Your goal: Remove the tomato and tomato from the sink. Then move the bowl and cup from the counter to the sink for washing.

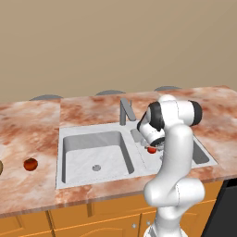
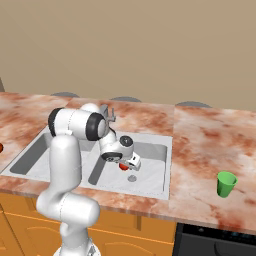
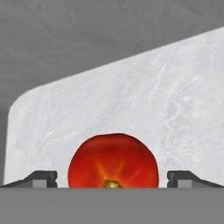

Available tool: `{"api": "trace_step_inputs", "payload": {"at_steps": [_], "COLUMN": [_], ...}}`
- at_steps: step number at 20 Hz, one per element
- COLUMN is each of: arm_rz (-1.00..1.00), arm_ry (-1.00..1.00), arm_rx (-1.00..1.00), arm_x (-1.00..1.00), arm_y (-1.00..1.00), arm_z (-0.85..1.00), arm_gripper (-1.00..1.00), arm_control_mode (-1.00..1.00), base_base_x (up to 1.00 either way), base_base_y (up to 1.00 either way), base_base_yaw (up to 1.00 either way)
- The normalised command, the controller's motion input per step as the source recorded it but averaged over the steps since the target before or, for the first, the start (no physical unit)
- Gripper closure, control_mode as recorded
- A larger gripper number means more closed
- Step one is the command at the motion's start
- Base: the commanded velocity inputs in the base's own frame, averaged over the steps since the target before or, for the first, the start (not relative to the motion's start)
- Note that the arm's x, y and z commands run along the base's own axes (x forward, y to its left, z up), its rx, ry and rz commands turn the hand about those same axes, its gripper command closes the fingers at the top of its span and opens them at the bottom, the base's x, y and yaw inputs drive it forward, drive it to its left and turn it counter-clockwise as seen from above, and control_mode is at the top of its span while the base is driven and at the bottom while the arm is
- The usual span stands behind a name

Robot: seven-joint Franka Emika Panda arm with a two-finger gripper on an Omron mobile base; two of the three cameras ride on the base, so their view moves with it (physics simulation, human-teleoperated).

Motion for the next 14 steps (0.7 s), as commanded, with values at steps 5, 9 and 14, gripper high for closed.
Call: {"api": "trace_step_inputs", "payload": {"at_steps": [5,9,14], "arm_rz": [-0.01,-0.01,-0.02], "arm_ry": [0.0,0.0,0.0], "arm_rx": [0.0,0.0,0.0], "arm_x": [0.01,0.0,0.02], "arm_y": [0.02,0.02,0.03], "arm_z": [-0.06,-0.12,-0.17], "arm_gripper": [-1.0,-1.0,-1.0], "arm_control_mode": [-1.0,-1.0,-1.0], "base_base_x": [0.0,0.0,0.0], "base_base_y": [0.0,0.0,0.0], "base_base_yaw": [0.0,0.0,0.0]}}
